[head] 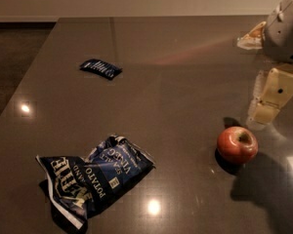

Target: Pick blue chip bag

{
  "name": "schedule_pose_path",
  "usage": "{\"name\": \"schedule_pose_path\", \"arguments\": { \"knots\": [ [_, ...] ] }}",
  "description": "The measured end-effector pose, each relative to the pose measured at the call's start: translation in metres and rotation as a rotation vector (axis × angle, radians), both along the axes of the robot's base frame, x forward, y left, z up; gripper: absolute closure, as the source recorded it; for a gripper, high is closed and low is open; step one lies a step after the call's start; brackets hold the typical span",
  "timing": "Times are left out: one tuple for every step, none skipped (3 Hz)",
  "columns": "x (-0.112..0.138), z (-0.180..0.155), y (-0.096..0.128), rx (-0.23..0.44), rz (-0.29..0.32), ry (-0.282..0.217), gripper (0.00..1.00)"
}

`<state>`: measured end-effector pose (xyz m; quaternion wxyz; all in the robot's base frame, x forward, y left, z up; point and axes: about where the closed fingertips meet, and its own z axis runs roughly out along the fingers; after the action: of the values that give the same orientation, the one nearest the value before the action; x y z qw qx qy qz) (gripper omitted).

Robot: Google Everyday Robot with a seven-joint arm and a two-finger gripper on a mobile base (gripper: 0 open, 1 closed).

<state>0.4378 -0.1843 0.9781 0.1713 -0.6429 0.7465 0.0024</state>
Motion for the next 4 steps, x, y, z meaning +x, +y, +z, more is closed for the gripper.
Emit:
{"name": "schedule_pose_path", "arguments": {
  "knots": [
    [-0.009, 0.001, 0.048, 0.081, 0.165, 0.012, 0.00],
    [-0.022, -0.006, 0.095, 0.106, 0.306, -0.010, 0.00],
    [-0.034, -0.022, 0.131, 0.089, 0.403, -0.038, 0.00],
    [-0.043, -0.050, 0.163, 0.050, 0.480, -0.035, 0.00]
  ]
}}
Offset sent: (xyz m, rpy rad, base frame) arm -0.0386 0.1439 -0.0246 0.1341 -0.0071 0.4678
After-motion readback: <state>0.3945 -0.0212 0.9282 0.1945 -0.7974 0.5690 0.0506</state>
